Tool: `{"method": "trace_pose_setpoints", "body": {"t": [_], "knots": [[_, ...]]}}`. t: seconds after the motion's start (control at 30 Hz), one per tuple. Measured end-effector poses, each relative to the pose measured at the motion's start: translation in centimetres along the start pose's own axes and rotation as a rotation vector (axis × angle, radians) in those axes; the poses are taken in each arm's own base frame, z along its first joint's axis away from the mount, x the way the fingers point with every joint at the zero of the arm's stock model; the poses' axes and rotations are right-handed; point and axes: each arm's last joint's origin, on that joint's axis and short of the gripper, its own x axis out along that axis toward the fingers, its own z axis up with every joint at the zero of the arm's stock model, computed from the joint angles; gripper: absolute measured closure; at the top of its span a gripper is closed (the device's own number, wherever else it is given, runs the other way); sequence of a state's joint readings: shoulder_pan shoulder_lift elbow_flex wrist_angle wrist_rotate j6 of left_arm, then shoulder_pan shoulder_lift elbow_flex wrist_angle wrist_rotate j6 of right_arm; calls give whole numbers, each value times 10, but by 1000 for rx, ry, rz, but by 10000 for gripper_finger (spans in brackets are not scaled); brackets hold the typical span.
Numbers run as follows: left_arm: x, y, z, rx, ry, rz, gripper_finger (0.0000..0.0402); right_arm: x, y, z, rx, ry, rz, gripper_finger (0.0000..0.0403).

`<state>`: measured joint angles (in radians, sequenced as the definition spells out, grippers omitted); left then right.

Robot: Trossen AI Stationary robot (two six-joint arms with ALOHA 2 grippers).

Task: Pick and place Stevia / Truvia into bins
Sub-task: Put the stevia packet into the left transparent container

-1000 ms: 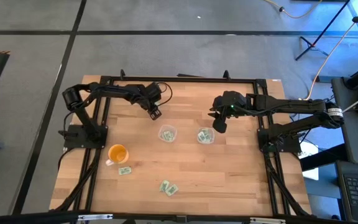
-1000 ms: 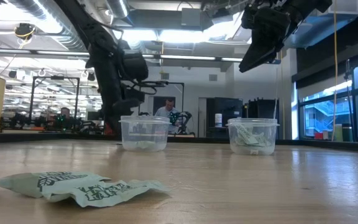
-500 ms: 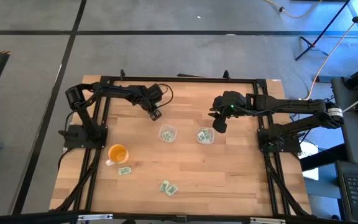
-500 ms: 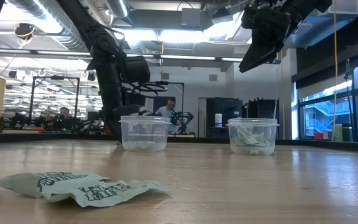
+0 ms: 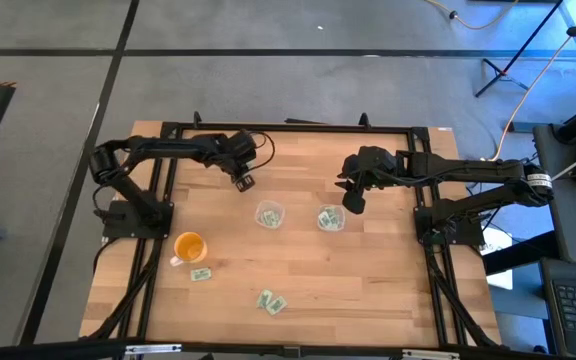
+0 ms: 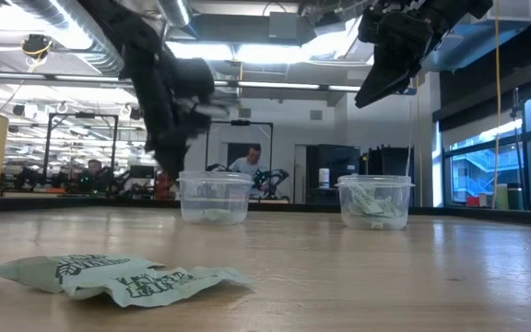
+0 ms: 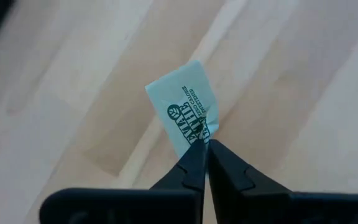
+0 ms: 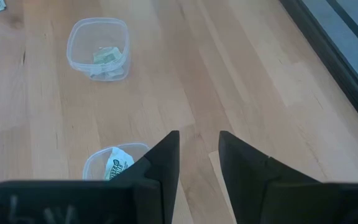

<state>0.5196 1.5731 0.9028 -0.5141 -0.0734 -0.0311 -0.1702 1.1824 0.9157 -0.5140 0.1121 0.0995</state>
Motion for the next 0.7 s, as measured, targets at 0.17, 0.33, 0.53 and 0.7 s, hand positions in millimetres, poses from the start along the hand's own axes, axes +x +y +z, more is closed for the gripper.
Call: {"method": "trace_pose_setpoints", "body": {"t": [0.17, 0.33, 0.53, 0.7], "knots": [[-35, -17, 5, 57, -153, -175, 395, 0, 0, 0, 0, 0, 0, 287], [-65, -47, 8, 238, -330, -335, 395, 0, 0, 0, -1, 0, 0, 287], [-70, -95, -1, 452, -352, -496, 396, 0, 0, 0, 0, 0, 0, 287], [-63, -124, -10, 541, -317, -521, 396, 0, 0, 0, 3, 0, 0, 287]]}}
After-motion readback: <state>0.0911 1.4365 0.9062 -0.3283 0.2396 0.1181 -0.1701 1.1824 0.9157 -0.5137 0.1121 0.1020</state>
